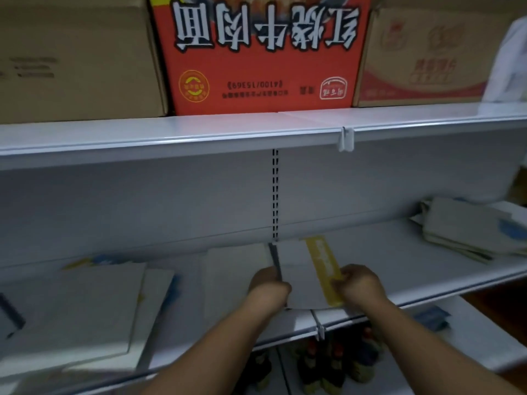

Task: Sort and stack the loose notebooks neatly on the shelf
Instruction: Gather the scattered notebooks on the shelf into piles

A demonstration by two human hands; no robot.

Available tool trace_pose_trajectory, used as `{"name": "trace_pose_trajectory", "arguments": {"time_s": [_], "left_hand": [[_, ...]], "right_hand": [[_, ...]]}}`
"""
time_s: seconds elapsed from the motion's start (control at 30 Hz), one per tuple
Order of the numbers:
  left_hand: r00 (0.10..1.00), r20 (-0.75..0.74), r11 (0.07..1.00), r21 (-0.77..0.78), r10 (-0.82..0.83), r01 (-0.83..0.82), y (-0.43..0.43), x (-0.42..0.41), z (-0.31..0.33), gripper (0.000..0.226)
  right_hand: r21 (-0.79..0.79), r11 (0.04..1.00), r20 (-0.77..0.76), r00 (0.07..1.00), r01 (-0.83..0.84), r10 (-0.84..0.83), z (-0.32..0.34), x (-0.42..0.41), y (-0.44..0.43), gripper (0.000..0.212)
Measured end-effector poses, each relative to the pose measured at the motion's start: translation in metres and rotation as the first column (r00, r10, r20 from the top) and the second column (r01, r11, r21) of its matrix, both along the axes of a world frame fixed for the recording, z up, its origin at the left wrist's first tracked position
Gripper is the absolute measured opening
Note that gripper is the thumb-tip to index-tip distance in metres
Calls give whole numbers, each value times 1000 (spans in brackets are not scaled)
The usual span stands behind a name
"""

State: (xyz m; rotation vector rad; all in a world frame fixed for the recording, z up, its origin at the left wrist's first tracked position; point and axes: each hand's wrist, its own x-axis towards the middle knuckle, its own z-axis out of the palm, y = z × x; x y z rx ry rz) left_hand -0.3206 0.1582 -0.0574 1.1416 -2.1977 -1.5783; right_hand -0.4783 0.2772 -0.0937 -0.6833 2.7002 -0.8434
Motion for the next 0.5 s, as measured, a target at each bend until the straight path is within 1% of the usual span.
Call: {"name": "trace_pose_trajectory", "arguments": {"time_s": [0.03,0.07,0.13,0.17,0.2,0.23,0.3,0.33,0.37,0.4,0.43,0.47,0.5], "left_hand": [[1000,9,999,-39,3,-2,-1,4,1,37],[1000,5,998,-64,9,-9,-4,11,6,43],[999,8,991,-125,50,-48,-24,35,11,52],[995,14,980,-173,100,-96,-37,50,13,52],[986,28,959,-242,162,-150,-51,67,14,50],[972,55,928,-315,227,-199,-66,85,15,47],[927,115,855,-440,357,-275,-91,126,19,44],[899,140,821,-485,414,-303,-102,148,19,44],[860,189,782,-540,474,-312,-111,172,18,45],[804,278,738,-619,526,-270,-118,195,17,47],[728,374,694,-694,575,-192,-121,216,14,51],[655,446,657,-747,610,-104,-123,235,10,58],[613,472,638,-767,633,-68,-123,249,6,64]], "right_hand": [[74,997,-43,999,-8,11,-3,-2,1,35],[99,995,-76,997,7,1,-2,-2,1,35],[45,998,-78,996,48,-45,7,6,-9,36],[5,999,-74,997,32,-31,14,16,-20,35],[-38,999,-64,998,-21,19,19,28,-36,33],[-79,991,-60,993,-108,104,23,43,-55,29],[-152,944,-45,957,-292,288,30,83,-94,19],[-170,916,-4,930,-363,368,33,106,-111,13],[-179,886,68,893,-427,445,34,129,-127,7],[-190,860,162,849,-474,503,33,151,-142,11],[-202,847,263,806,-492,530,32,171,-153,18],[-196,851,342,780,-486,524,29,188,-163,21],[-181,857,380,769,-483,514,26,203,-169,22]]}}
